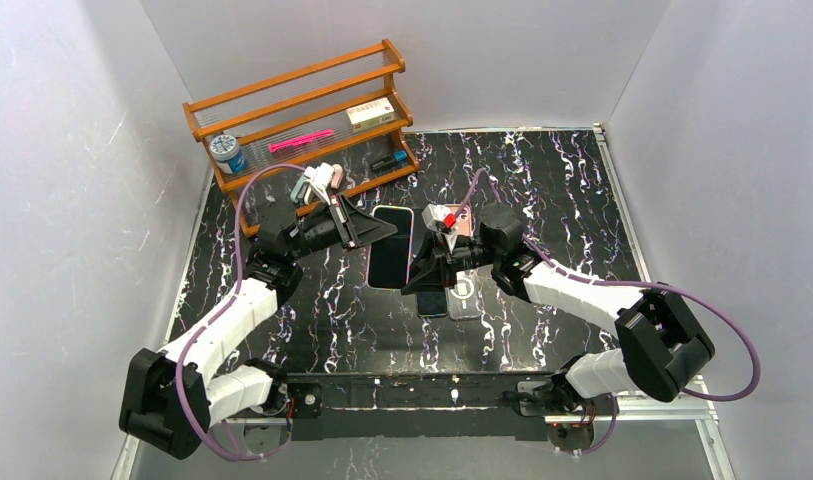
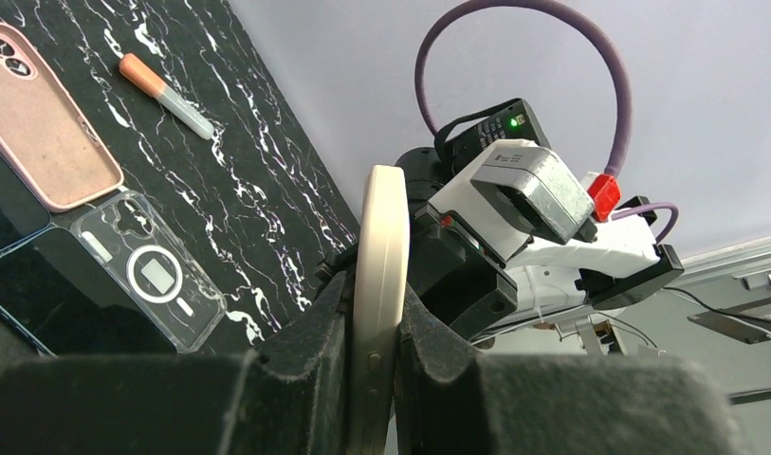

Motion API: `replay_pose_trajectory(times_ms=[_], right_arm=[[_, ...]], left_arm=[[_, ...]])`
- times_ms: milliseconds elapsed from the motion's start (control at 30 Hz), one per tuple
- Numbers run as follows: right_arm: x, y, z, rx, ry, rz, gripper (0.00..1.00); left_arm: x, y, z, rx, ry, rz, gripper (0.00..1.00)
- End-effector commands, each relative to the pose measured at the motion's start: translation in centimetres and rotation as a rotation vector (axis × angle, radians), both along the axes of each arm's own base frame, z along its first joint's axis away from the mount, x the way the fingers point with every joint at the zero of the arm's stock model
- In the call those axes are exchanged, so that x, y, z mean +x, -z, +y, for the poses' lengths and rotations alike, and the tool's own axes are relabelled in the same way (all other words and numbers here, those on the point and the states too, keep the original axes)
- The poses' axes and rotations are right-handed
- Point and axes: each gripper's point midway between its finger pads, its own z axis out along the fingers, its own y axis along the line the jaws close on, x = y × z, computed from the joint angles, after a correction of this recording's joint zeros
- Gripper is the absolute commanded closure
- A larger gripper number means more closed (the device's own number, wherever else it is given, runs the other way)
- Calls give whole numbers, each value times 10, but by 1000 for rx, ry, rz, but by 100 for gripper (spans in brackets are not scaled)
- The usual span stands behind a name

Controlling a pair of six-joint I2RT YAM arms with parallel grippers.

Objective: Take the phone out of the phone case
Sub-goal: Remove the phone case from the phone.

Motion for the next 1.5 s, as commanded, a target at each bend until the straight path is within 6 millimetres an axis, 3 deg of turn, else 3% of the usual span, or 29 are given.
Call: replay_pose_trajectory(times_ms=[0,367,533,733,900,1467], right_arm=[[10,-21,10,78,4,-209,89],[26,-26,14,76,61,-295,92],[30,-41,12,127,107,-270,95],[36,-67,3,235,230,-80,91],[53,-84,-3,329,383,41,89],[85,-99,-14,468,490,353,86]], left_arm=[[12,-10,0,-63,-81,91,100],[11,-8,-3,-60,-74,126,100],[9,-14,-2,-65,-71,105,100],[0,-20,-1,-80,-64,62,100],[-14,-24,-3,-123,-38,58,100],[-48,-35,-19,-201,29,39,100]])
